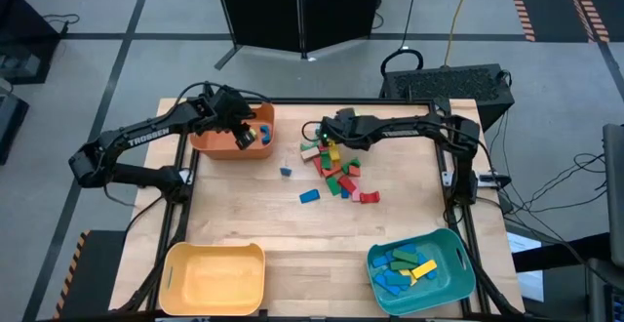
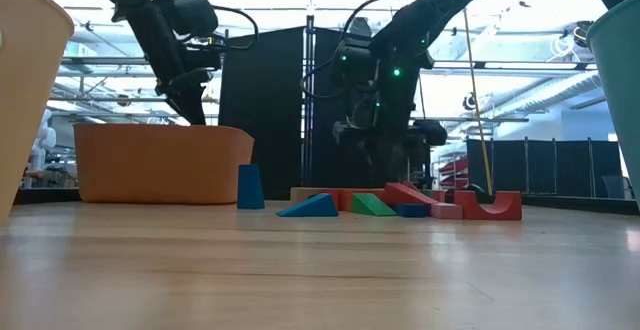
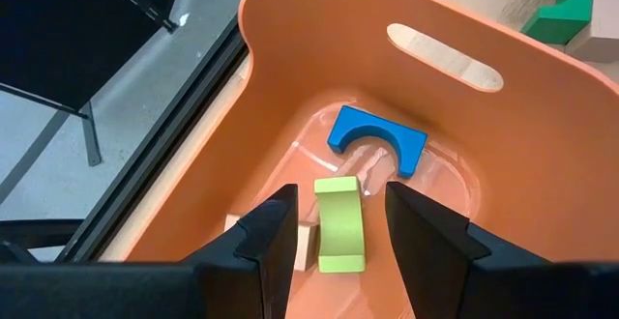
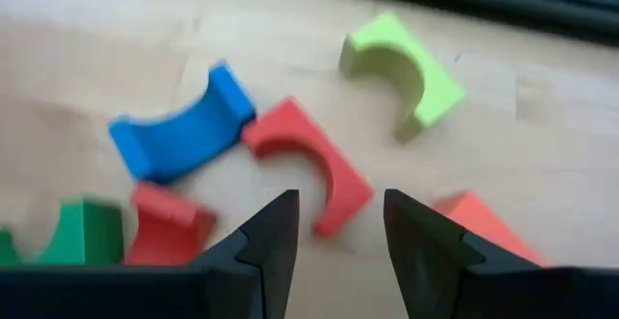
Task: Sort blocks by size
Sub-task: Put the red arch block into the orange bin
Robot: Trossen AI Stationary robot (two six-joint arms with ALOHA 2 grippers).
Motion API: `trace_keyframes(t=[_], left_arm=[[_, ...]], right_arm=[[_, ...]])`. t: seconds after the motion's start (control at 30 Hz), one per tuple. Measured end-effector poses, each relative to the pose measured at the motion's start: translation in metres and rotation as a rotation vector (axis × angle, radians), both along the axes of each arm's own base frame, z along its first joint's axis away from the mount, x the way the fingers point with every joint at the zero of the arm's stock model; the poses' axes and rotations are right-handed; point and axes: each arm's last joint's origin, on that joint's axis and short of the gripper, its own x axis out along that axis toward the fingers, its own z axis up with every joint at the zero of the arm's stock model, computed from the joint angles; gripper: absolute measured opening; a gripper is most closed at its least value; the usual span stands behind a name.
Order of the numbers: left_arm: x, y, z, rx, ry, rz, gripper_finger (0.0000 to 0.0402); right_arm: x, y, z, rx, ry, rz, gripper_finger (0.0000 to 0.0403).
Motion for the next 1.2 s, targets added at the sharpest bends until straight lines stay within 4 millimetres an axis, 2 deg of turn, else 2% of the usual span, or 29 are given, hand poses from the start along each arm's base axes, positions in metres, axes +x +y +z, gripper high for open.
trace_keyframes(t=[0.13, 0.37, 0.67, 0.87, 1.2], left_arm=[[0.000, 0.000, 0.000, 0.000, -0.001, 0.000, 0.0158], [0.000, 0.000, 0.000, 0.001, 0.000, 0.000, 0.0158], [0.000, 0.000, 0.000, 0.004, -0.005, 0.000, 0.0158], [0.001, 0.001, 0.001, 0.012, -0.014, 0.000, 0.0158], [0.001, 0.001, 0.001, 0.010, -0.014, -0.001, 0.0158]], right_arm=[[0.003, -0.008, -0.003, -0.014, -0.031, -0.011, 0.0139], [0.001, -0.016, -0.023, 0.015, 0.018, -0.044, 0.0139], [0.002, -0.014, -0.028, 0.078, 0.035, 0.004, 0.0139], [0.004, -0.013, -0.039, 0.128, 0.049, 0.038, 0.0139], [0.006, -0.013, -0.039, 0.128, 0.048, 0.077, 0.0139]])
